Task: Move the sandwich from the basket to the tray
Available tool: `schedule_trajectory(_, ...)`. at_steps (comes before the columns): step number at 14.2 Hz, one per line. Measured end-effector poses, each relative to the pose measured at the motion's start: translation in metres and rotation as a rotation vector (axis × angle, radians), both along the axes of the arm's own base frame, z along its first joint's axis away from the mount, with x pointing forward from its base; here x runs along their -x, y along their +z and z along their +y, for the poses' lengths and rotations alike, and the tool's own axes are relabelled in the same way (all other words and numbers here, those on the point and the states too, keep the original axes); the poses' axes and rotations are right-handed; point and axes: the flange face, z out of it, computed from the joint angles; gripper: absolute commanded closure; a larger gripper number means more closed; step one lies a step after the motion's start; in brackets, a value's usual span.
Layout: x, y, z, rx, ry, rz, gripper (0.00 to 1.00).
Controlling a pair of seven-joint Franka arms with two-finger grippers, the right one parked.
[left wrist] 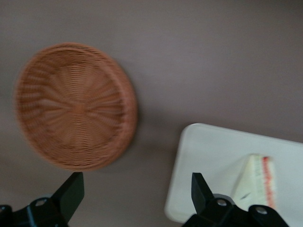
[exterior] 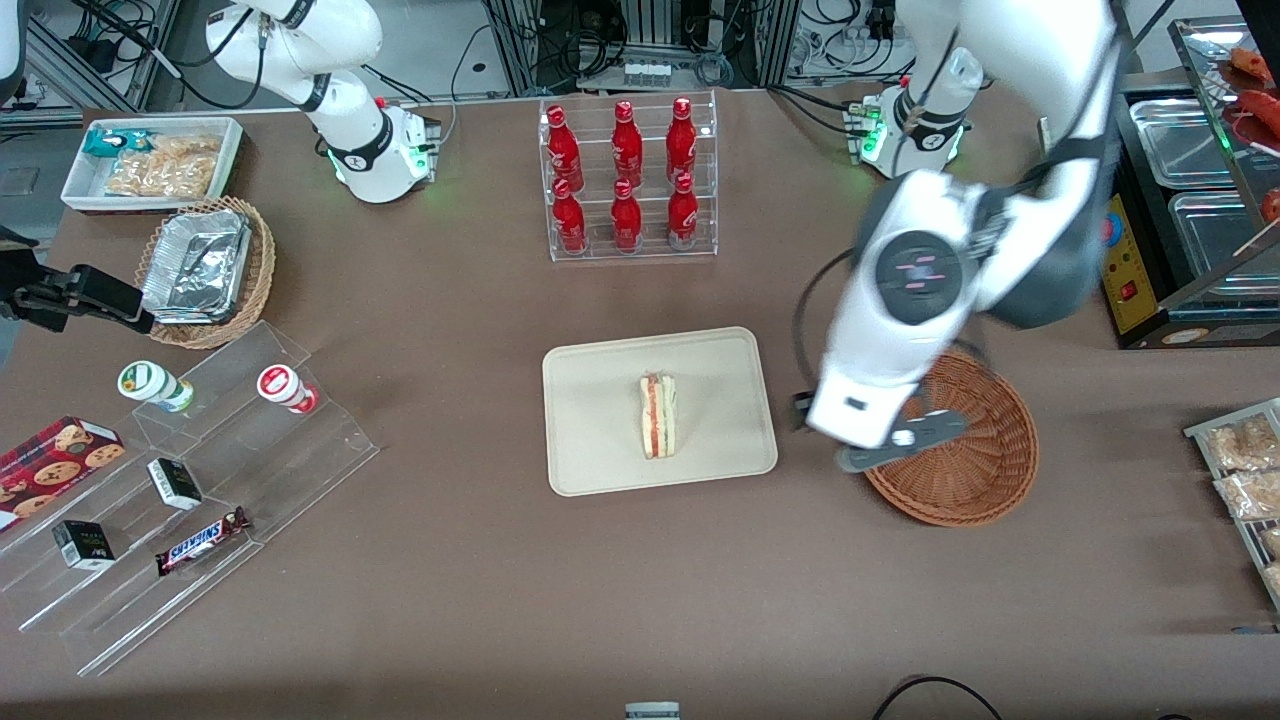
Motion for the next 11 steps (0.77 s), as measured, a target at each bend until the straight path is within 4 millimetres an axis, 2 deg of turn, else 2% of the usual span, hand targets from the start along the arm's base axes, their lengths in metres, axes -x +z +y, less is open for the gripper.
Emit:
schedule_trajectory(2,0.009,0.022,0.064,0.002,-0.052,0.025,0.0)
schedule_trajectory(5,0.033,0.044,0.136,0.012,-0.114,0.047,0.0)
schedule_trajectory(8,0.06,0.074,0.185,0.021,-0.169,0.107,0.0)
schedule_trajectory(11,0.084,0.111,0.216,0.036,-0.221,0.161,0.0)
